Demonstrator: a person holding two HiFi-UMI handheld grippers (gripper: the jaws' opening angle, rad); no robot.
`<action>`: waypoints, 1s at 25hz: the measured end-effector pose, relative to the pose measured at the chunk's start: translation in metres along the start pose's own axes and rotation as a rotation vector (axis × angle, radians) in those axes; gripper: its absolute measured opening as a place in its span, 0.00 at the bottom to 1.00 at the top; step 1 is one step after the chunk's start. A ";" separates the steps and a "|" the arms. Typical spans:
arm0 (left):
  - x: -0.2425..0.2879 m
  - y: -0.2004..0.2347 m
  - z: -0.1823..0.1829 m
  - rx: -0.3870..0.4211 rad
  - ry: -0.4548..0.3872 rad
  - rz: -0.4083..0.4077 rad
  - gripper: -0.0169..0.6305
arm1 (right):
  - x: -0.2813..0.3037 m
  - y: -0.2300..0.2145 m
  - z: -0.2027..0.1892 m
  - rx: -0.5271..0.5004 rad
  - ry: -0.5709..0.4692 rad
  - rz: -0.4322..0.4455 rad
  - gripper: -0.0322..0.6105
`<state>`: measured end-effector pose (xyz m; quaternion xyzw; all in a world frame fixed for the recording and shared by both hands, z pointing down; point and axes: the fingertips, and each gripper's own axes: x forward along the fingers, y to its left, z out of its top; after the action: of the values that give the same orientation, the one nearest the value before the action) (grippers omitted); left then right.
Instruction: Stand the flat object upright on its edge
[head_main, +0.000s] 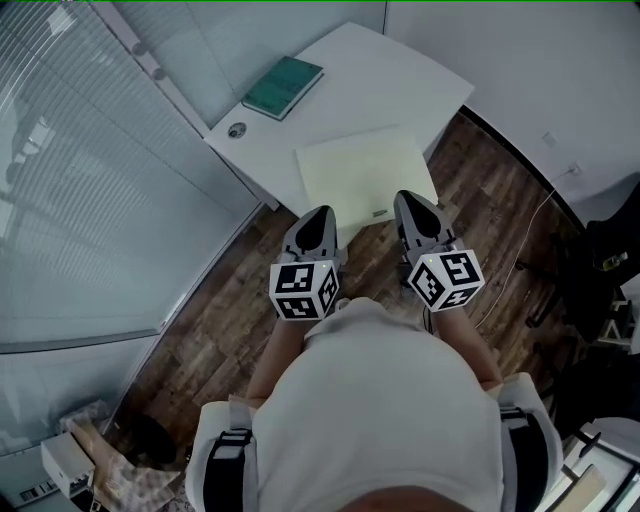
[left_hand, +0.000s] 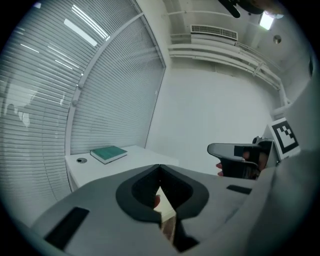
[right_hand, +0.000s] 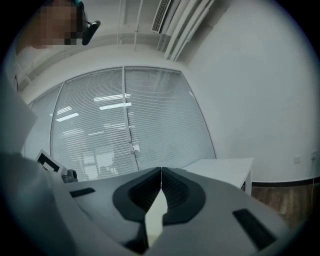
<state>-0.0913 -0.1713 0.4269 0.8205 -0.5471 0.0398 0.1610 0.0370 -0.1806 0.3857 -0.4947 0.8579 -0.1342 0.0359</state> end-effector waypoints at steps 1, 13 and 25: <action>0.002 0.002 -0.001 -0.001 0.004 -0.005 0.05 | 0.002 -0.001 -0.002 0.007 -0.001 -0.005 0.08; 0.014 0.022 -0.027 -0.020 0.065 -0.034 0.05 | 0.010 -0.023 -0.042 0.172 0.037 -0.101 0.08; 0.025 0.026 -0.066 -0.020 0.122 0.000 0.05 | -0.004 -0.061 -0.101 0.389 0.051 -0.132 0.08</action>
<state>-0.0980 -0.1823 0.5008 0.8148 -0.5368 0.0842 0.2021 0.0704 -0.1868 0.4992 -0.5300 0.7822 -0.3117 0.1001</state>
